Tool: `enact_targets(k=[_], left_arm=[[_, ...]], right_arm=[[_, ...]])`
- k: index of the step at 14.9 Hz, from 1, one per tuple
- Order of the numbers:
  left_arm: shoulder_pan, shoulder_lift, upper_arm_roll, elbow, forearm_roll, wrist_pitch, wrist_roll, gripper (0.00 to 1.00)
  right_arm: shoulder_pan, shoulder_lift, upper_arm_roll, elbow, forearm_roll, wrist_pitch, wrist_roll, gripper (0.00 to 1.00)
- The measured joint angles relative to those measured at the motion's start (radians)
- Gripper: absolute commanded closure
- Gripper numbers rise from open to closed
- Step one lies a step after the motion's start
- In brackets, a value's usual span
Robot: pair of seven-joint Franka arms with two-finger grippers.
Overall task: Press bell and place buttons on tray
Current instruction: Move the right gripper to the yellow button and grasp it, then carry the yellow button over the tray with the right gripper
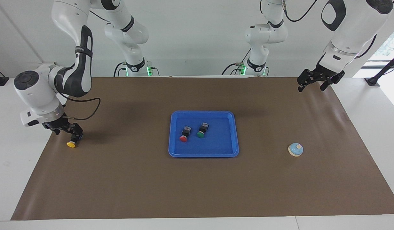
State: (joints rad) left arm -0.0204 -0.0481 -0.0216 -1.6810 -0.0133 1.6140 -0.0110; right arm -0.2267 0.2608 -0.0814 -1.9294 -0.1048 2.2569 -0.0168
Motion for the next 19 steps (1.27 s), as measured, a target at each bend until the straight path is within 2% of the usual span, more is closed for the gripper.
enact_targets(k=[6, 9, 10, 13, 14, 15, 19], left_arm=[[0.000, 0.000, 0.000, 0.000, 0.000, 0.000, 0.000, 0.00], [0.000, 0.000, 0.000, 0.000, 0.000, 0.000, 0.000, 0.00], [0.000, 0.000, 0.000, 0.000, 0.000, 0.000, 0.000, 0.00], [0.000, 0.000, 0.000, 0.000, 0.000, 0.000, 0.000, 0.00], [0.000, 0.000, 0.000, 0.000, 0.000, 0.000, 0.000, 0.00], [0.000, 0.000, 0.000, 0.000, 0.000, 0.000, 0.000, 0.00], [0.000, 0.000, 0.000, 0.000, 0.000, 0.000, 0.000, 0.00]], right_arm=[[-0.046, 0.010, 0.001, -0.127, 0.000, 0.155, 0.000, 0.00], [-0.046, 0.011, 0.003, -0.159, 0.000, 0.180, 0.000, 0.02], [-0.046, 0.011, 0.003, -0.166, 0.000, 0.181, 0.000, 0.13], [-0.046, 0.011, 0.003, -0.181, 0.000, 0.185, 0.000, 0.66], [-0.046, 0.011, 0.003, -0.185, 0.000, 0.186, 0.000, 0.94], [-0.046, 0.011, 0.003, -0.189, 0.000, 0.187, 0.000, 1.00], [-0.042, 0.008, 0.009, -0.191, 0.000, 0.188, -0.015, 1.00]])
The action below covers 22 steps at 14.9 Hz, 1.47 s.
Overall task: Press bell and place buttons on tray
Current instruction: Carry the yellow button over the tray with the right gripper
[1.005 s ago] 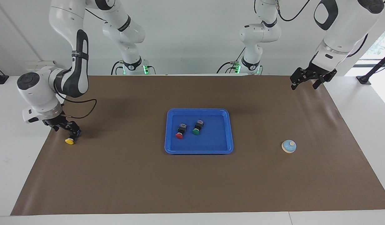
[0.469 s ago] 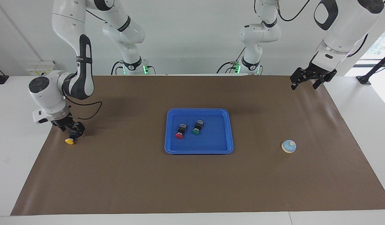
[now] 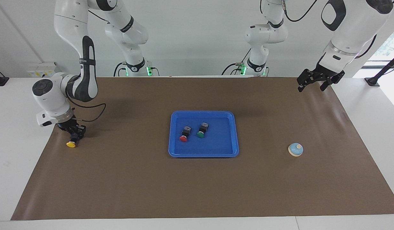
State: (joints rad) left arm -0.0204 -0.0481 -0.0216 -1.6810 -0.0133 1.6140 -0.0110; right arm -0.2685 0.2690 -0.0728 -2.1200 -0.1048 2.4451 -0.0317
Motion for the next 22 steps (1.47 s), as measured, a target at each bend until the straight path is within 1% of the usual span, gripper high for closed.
enact_targets(k=[2, 4, 7, 10, 13, 16, 19, 22], left_arm=[[0.000, 0.000, 0.000, 0.000, 0.000, 0.000, 0.000, 0.00], [0.000, 0.000, 0.000, 0.000, 0.000, 0.000, 0.000, 0.00], [0.000, 0.000, 0.000, 0.000, 0.000, 0.000, 0.000, 0.00], [0.000, 0.000, 0.000, 0.000, 0.000, 0.000, 0.000, 0.00], [0.000, 0.000, 0.000, 0.000, 0.000, 0.000, 0.000, 0.00], [0.000, 0.000, 0.000, 0.000, 0.000, 0.000, 0.000, 0.00], [0.000, 0.000, 0.000, 0.000, 0.000, 0.000, 0.000, 0.00], [0.000, 0.000, 0.000, 0.000, 0.000, 0.000, 0.000, 0.00]], right_arm=[[0.014, -0.008, 0.011, 0.012, 0.000, -0.016, -0.001, 1.00], [0.063, -0.024, 0.015, 0.056, 0.000, -0.100, 0.001, 1.00], [0.186, -0.042, 0.018, 0.183, 0.003, -0.292, 0.094, 1.00], [0.345, -0.043, 0.022, 0.295, 0.008, -0.435, 0.288, 1.00], [0.494, -0.039, 0.024, 0.346, 0.023, -0.477, 0.465, 1.00], [0.613, -0.027, 0.024, 0.382, 0.079, -0.493, 0.569, 1.00], [0.723, -0.002, 0.025, 0.450, 0.118, -0.534, 0.703, 1.00], [0.827, 0.038, 0.025, 0.509, 0.128, -0.542, 0.827, 1.00]])
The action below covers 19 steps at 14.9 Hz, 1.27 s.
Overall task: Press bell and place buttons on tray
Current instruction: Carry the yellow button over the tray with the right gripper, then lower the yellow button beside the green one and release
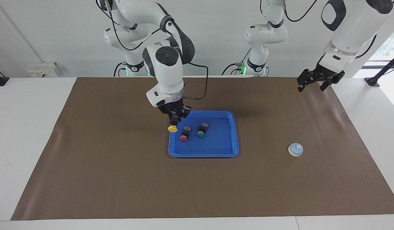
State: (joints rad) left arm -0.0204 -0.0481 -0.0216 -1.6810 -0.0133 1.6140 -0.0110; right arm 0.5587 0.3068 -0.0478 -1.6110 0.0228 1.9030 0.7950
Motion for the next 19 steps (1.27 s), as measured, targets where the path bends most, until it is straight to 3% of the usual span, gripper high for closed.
enact_targets(k=[4, 9, 19], left_arm=[[0.000, 0.000, 0.000, 0.000, 0.000, 0.000, 0.000, 0.00], [0.000, 0.000, 0.000, 0.000, 0.000, 0.000, 0.000, 0.00], [0.000, 0.000, 0.000, 0.000, 0.000, 0.000, 0.000, 0.00]], right_arm=[[0.094, 0.108, 0.000, 0.100, 0.039, 0.008, 0.114, 1.00], [0.158, 0.224, 0.000, 0.132, 0.086, 0.160, 0.126, 1.00], [0.237, 0.214, 0.000, -0.055, 0.088, 0.364, 0.126, 1.00]])
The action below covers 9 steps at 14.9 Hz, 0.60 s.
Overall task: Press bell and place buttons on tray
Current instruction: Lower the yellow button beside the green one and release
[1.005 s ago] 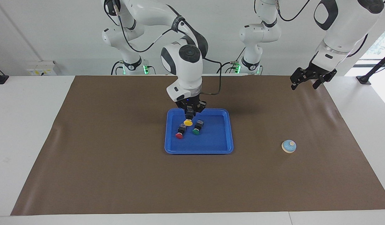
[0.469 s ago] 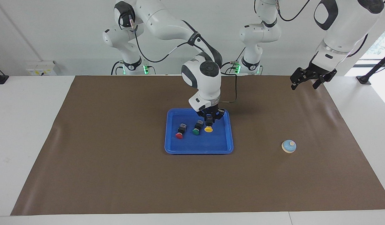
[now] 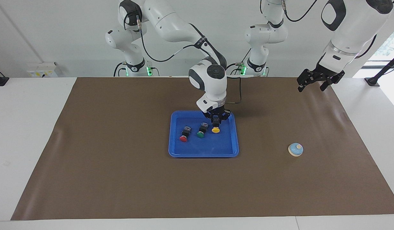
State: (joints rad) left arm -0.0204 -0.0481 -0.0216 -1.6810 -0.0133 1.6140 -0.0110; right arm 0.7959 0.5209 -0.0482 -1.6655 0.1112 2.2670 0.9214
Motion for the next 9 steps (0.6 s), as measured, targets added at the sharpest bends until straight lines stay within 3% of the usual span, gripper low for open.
enact_targets(k=[3, 5, 9], left_arm=[[0.000, 0.000, 0.000, 0.000, 0.000, 0.000, 0.000, 0.00], [0.000, 0.000, 0.000, 0.000, 0.000, 0.000, 0.000, 0.00], [0.000, 0.000, 0.000, 0.000, 0.000, 0.000, 0.000, 0.00]], right_arm=[[0.014, -0.013, 0.000, -0.033, 0.000, 0.064, 0.000, 1.00], [0.020, -0.015, 0.000, -0.051, 0.001, 0.092, 0.000, 0.01], [0.033, -0.020, 0.000, -0.054, 0.002, 0.091, 0.030, 0.00]])
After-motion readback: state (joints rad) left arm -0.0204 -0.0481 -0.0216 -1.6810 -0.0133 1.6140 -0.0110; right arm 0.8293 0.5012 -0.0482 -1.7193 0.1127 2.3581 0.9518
